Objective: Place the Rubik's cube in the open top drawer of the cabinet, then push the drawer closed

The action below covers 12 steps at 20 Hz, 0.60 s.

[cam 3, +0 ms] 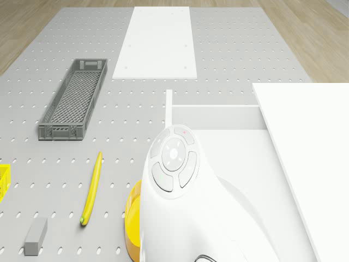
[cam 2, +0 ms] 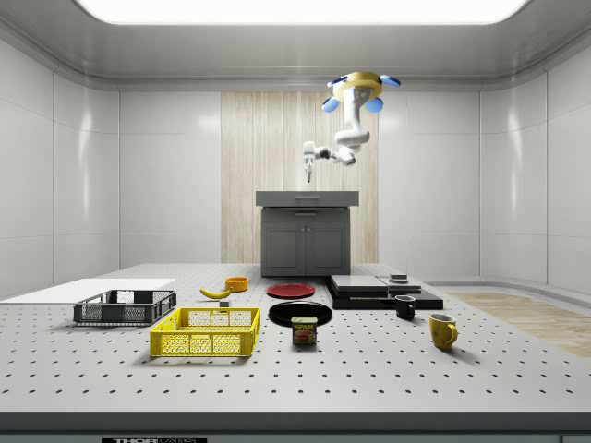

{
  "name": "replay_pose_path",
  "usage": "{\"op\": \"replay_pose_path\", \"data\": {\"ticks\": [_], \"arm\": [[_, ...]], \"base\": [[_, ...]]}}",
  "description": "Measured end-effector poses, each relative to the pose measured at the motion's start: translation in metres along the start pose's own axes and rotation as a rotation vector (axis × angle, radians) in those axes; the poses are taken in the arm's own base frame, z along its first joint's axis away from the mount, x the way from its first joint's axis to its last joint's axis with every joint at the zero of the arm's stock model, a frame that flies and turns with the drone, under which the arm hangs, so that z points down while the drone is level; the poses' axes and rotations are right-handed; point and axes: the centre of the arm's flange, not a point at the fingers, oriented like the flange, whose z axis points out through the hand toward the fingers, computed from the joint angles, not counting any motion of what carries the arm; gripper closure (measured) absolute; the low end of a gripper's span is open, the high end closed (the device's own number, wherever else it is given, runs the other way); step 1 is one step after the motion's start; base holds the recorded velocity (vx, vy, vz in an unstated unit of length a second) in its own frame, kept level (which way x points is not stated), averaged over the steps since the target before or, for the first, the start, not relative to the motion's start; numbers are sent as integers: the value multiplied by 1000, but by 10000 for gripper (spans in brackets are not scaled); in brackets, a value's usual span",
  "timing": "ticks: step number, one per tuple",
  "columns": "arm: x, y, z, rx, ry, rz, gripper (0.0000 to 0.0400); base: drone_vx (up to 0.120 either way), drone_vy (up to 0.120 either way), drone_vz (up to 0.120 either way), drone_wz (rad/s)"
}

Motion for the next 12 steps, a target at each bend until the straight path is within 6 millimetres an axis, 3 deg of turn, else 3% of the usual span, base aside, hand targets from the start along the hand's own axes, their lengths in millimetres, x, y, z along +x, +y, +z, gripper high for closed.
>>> {"op": "replay_pose_path", "data": {"ticks": [3,7,12], "arm": [[0,0,0,0,0,0,0],[0,0,0,0,0,0,0],[0,0,0,0,0,0,0]], "base": [[0,120,0,0],[0,120,-90,0],[0,120,0,0]]}}
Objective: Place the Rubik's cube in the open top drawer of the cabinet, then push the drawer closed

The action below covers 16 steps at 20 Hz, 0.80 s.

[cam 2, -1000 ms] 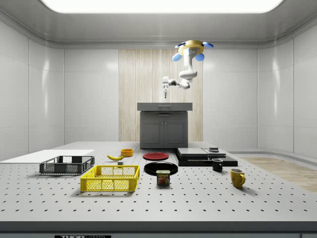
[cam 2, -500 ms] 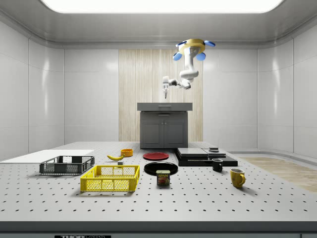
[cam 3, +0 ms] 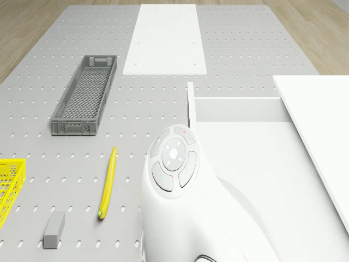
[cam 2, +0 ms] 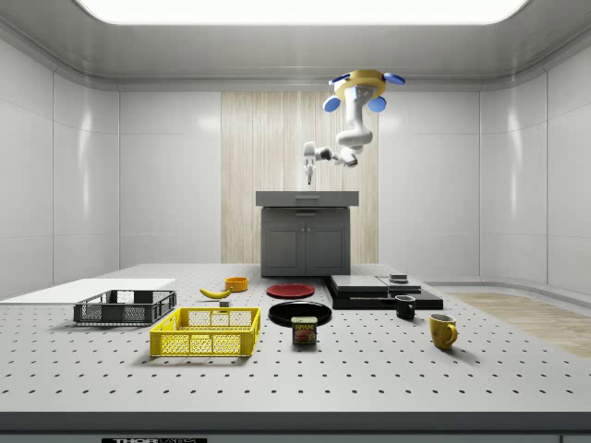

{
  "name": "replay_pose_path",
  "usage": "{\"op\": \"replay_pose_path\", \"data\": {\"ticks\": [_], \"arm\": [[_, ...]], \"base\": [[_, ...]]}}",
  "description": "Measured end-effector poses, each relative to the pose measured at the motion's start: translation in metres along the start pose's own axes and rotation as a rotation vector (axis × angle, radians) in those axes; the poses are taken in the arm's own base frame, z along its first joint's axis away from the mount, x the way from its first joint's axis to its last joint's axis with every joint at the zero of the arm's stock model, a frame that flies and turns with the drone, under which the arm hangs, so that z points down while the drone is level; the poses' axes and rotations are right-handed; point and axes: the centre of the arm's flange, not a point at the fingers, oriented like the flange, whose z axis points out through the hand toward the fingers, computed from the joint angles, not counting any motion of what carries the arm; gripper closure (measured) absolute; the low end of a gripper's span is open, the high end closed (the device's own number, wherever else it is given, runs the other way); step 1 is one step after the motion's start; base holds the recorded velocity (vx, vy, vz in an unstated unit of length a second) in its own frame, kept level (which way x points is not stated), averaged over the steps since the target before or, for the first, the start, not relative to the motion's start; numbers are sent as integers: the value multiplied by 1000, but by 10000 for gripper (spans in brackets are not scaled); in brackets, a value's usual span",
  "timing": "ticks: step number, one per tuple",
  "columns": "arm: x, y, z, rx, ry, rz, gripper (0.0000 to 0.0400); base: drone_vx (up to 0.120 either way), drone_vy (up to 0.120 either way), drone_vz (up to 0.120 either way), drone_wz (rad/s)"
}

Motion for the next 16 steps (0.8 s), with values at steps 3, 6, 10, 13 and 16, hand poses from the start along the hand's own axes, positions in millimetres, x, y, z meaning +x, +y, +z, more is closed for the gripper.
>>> {"op": "replay_pose_path", "data": {"ticks": [3,6,10,13,16], "arm": [[0,0,0,0,0,0,0],[0,0,0,0,0,0,0],[0,0,0,0,0,0,0],[0,0,0,0,0,0,0],[0,0,0,0,0,0,0]], "base": [[0,120,0,0],[0,120,-67,0],[0,120,-90,0],[0,120,-120,0],[0,120,-53,0]]}}
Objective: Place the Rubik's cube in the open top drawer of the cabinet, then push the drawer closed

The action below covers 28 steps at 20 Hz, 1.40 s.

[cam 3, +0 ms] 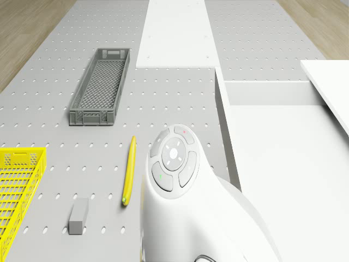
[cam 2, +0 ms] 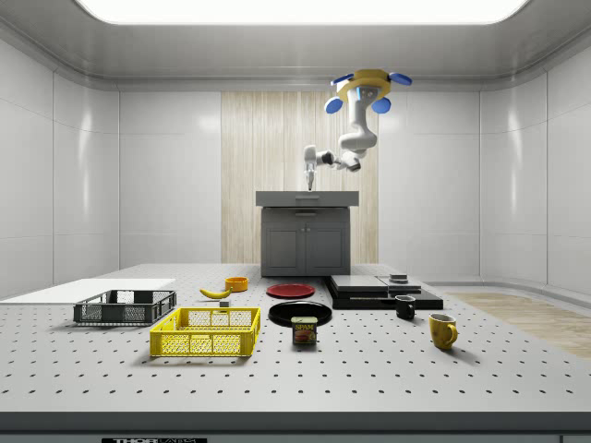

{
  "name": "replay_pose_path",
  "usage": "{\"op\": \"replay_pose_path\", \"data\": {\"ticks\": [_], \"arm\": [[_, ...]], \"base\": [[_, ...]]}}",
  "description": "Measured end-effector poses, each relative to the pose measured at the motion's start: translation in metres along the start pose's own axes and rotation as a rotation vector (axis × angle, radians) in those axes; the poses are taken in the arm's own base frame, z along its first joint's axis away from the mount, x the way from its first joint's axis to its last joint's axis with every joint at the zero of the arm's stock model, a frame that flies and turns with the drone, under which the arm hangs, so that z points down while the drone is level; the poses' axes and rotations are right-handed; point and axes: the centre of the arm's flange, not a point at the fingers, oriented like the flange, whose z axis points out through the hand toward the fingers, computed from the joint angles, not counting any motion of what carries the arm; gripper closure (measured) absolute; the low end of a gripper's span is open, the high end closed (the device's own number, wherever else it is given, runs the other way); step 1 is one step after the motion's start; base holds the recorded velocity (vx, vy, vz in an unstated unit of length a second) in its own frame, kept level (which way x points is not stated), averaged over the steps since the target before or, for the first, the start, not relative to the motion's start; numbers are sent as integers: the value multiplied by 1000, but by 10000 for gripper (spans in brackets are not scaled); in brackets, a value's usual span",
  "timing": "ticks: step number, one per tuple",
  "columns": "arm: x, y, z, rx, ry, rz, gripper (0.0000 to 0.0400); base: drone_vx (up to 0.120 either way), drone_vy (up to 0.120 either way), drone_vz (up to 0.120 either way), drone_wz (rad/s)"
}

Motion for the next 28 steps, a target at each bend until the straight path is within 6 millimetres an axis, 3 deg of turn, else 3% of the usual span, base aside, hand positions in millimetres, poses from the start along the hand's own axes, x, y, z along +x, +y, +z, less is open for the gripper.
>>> {"op": "replay_pose_path", "data": {"ticks": [7,13,16,19,22,26,28], "arm": [[0,0,0,0,0,0,0],[0,0,0,0,0,0,0],[0,0,0,0,0,0,143],[0,0,0,0,0,0,223],[0,0,0,0,0,0,261],[0,0,0,0,0,0,283],[2,6,3,-100,104,-12,287]], "base": [[0,120,-63,0],[0,113,0,0],[0,0,0,0],[0,0,0,0],[0,0,0,0],[0,0,0,0],[0,0,0,0]]}}
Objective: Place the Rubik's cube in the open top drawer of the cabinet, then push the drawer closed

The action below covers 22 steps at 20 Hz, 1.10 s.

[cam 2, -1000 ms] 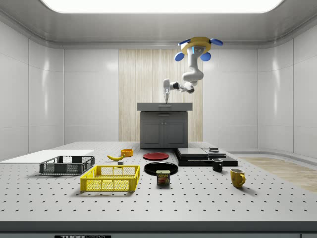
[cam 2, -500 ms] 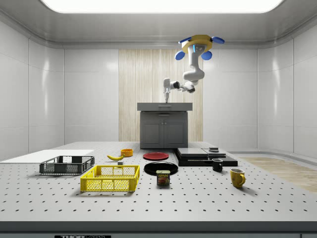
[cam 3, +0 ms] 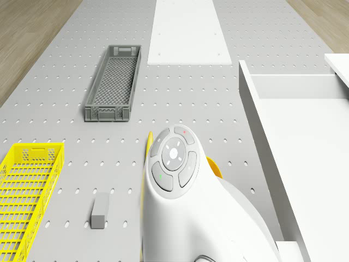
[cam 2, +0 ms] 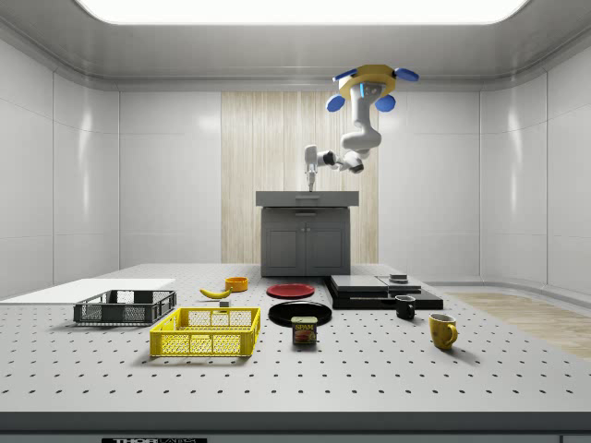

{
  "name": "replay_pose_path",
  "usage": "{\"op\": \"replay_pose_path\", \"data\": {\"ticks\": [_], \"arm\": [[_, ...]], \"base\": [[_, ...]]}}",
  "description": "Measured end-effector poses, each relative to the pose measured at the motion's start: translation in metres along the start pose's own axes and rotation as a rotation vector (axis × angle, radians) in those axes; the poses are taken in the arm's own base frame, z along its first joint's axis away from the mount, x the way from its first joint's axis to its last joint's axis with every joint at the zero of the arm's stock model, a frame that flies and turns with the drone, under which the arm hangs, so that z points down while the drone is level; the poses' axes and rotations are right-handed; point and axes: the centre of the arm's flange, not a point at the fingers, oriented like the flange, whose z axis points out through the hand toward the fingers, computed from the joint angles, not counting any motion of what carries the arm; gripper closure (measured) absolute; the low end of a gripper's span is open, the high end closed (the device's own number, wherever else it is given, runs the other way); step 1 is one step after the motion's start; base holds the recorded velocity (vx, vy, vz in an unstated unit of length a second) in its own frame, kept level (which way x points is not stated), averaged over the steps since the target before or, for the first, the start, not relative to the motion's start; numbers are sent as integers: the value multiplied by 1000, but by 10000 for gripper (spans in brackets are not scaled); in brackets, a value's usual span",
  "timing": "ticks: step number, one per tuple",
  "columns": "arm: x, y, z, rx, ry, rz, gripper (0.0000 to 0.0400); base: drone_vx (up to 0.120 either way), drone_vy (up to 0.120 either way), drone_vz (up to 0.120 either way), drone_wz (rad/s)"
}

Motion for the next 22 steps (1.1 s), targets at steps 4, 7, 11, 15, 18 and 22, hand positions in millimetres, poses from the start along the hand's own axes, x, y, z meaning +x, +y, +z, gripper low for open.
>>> {"op": "replay_pose_path", "data": {"ticks": [4,7,11,15,18,22], "arm": [[-21,-18,23,-458,390,106,290],[-41,-42,43,-687,619,86,291],[-62,-66,62,-855,810,47,293],[-73,-77,72,-939,907,26,294],[-77,-82,76,-972,946,18,295],[-79,-85,79,-995,974,12,295]], "base": [[0,0,0,0],[0,0,0,0],[0,-120,0,0],[0,-120,0,0],[0,-120,0,0],[0,-120,0,0]]}}
